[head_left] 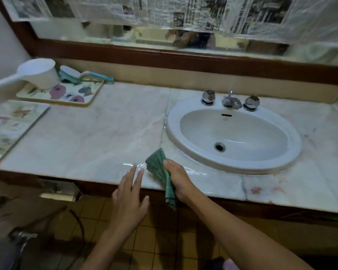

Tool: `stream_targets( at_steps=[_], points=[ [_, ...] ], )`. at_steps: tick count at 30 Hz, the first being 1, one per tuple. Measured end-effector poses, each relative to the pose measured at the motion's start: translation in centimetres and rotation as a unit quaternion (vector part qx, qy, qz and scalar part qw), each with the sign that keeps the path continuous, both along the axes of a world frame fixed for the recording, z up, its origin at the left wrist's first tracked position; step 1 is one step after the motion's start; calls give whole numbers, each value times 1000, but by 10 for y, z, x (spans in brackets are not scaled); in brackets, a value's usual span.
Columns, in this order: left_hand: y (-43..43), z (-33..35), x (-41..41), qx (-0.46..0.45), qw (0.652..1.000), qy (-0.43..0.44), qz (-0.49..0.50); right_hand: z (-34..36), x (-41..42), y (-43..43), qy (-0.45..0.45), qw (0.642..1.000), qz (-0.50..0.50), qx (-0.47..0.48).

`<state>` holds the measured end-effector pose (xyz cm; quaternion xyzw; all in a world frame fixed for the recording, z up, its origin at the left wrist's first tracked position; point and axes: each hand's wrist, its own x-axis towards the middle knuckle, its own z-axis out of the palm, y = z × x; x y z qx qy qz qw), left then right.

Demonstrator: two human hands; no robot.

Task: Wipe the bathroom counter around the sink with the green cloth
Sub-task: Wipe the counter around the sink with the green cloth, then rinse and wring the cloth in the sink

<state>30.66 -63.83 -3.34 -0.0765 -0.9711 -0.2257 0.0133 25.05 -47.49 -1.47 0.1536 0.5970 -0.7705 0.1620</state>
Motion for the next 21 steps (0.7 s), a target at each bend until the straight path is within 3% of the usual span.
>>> stream_targets(
  at_steps=[3,7,10,15,18,21],
  points=[
    [18,24,-22,-85,977,100,-167,21,1,31,-118,977,-71,-162],
    [57,49,-59,-165,931,131,-299,47,10,82,-236,951,24,-197],
    [95,63,-79,-147,901,154,-378,68,16,119,-201,939,71,-271],
    [168,89,-110,-2,887,195,-419,98,1,180,-135,927,145,-318],
    [209,107,-129,-6,877,216,-429,115,-18,217,-116,938,165,-281],
    [243,128,-143,-78,903,142,-398,128,-34,241,-119,959,168,-193]
  ],
)
